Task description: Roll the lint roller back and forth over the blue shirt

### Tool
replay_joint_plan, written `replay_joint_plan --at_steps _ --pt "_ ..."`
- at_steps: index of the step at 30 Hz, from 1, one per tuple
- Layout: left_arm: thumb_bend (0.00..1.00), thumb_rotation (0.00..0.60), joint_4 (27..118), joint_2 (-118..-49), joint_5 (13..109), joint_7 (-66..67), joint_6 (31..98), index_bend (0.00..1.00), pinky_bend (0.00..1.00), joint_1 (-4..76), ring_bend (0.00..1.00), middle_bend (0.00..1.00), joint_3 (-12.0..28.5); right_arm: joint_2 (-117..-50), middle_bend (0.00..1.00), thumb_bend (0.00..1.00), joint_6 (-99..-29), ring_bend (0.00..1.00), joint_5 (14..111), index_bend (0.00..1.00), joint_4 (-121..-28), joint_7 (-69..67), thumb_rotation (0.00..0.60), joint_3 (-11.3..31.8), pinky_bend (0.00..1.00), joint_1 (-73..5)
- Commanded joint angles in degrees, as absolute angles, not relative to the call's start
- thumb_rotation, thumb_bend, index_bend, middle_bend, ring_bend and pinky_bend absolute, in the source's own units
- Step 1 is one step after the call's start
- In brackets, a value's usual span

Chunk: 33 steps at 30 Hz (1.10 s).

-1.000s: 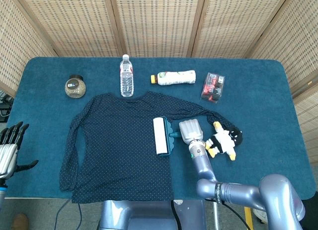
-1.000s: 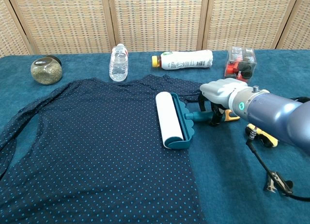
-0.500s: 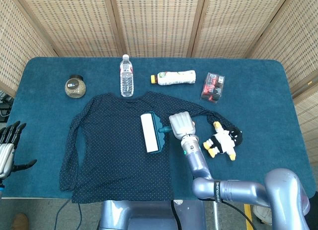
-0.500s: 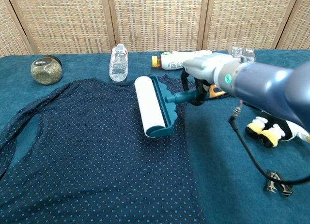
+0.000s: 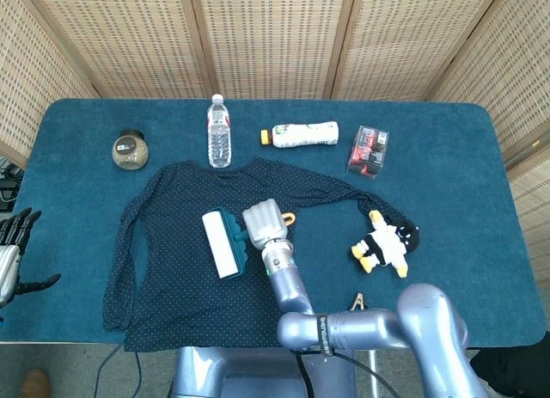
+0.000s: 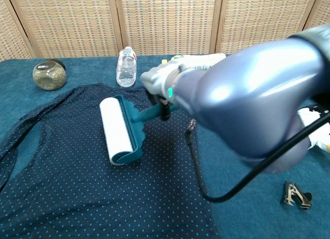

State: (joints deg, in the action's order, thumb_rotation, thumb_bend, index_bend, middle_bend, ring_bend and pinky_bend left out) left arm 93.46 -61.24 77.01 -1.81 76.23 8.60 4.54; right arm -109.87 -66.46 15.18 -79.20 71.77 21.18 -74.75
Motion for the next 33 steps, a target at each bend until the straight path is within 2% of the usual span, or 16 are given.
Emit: replay_joint_plan --at_steps 1,11,18,33 --pt "0.0 0.6 93.27 -61.25 76.7 -1.95 75.91 0.0 0.0 8.75 0.0 0.0 4.64 -112.38 1.0 0.85 -66.26 1.0 14.48 0.74 -76.8 72.81 0.6 21.38 1.0 -76.2" --pt "0.0 0.6 92.73 -61.51 76.06 -1.8 75.05 0.0 0.0 9.03 0.0 0.0 4.54 -114.83 1.0 0.85 -66.62 1.0 16.12 0.74 -71.27 75.13 0.6 17.41 1.0 -75.78" --pt "0.0 0.6 92.94 -61.73 75.99 -0.96 75.29 0.0 0.0 9.01 0.0 0.0 4.48 -111.44 1.0 0.85 -67.11 1.0 16.46 0.74 -70.21 75.11 0.6 15.48 1.0 -72.18" --pt "0.0 0.6 93.61 -62.03 75.95 0.53 75.59 0.0 0.0 9.15 0.0 0.0 4.47 -105.32 1.0 0.85 -66.95 1.0 16.54 0.74 -68.43 74.87 0.6 14.64 1.0 -66.77"
